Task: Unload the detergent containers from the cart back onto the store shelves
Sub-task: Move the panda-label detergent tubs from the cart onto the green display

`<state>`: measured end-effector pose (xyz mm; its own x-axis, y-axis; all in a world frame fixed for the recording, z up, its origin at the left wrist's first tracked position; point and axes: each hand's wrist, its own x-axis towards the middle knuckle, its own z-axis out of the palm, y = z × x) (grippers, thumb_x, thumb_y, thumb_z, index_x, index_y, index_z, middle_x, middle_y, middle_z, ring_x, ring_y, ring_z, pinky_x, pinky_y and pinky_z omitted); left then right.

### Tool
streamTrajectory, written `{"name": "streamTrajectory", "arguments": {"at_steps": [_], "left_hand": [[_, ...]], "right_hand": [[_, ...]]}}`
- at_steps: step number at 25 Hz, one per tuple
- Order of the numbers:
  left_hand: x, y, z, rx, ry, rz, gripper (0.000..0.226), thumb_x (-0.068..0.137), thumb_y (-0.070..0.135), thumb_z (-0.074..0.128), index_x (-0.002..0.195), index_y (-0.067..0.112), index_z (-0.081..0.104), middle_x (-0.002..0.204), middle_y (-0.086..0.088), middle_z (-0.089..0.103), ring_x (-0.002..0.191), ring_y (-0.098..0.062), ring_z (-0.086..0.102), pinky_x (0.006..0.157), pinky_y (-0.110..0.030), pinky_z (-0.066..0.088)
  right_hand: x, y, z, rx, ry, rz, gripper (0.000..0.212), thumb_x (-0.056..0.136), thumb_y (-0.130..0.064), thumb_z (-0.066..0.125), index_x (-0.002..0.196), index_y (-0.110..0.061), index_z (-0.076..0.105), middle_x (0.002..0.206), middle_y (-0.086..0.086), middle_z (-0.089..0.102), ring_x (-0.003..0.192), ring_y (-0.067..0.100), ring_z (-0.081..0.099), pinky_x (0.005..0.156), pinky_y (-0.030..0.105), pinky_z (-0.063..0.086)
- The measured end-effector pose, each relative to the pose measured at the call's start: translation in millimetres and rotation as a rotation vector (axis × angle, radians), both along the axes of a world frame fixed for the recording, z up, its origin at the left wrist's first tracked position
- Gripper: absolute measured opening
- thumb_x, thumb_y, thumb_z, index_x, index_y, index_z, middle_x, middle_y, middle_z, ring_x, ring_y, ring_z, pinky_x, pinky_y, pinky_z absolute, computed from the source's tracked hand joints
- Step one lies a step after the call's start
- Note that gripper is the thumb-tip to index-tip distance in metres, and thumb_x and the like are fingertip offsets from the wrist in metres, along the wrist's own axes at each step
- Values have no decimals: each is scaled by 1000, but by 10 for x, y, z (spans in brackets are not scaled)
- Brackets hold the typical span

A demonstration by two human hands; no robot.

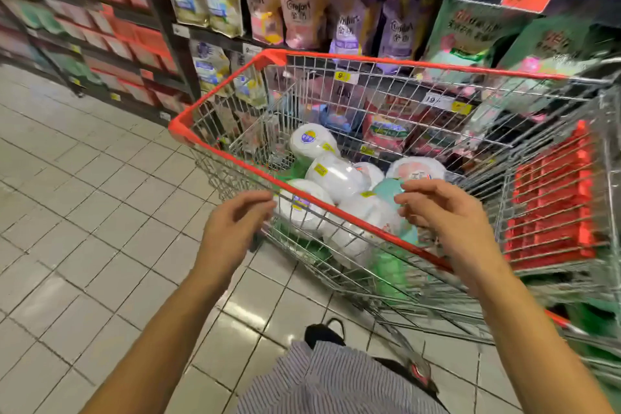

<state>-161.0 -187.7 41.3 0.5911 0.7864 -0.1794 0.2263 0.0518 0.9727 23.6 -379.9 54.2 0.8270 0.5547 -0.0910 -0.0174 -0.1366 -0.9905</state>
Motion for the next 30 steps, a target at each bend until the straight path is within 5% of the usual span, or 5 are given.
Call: {"name": "streamTrajectory", "arguments": {"at_steps": [5,15,19,23,30], "left_hand": [[1450,382,27,22,-44,-260,18,89,9,63,89,26,69,83,9,70,71,2,64,64,-10,49],[3580,250,-1455,-19,419,-727,6,88,16,66,91,11,63,90,-11,62,83,-23,57,64,-20,45],[3794,63,-2175,158,670,-923,70,68,47,82,123,15,53,121,-9,57,106,-23,58,90,-29,48],[3841,-72,-2458,423,783,-1030,130,38,80,71,143,18,26,129,-13,43,122,-34,49,101,-45,43],[3863,-46,-2504,514,779,-972,121,48,73,76,145,24,22,125,-11,50,116,-33,53,93,-42,45]], "right_hand": [[1114,194,-179,-22,97,-188,18,87,-3,61,85,-19,68,70,-3,71,61,9,64,52,15,49],[1957,236,-1833,-428,631,-471,10,96,-19,52,105,-19,49,74,-1,43,60,10,41,51,23,34],[2044,354,-2299,-391,789,-548,29,98,-22,52,119,-2,58,102,16,58,76,21,54,48,19,39],[2004,397,-2661,-186,971,-568,36,102,-35,38,83,-13,60,60,2,68,40,10,62,30,14,41],[1949,411,-2703,-85,989,-549,42,95,-53,44,100,-17,65,76,1,73,64,18,69,49,24,52]]}}
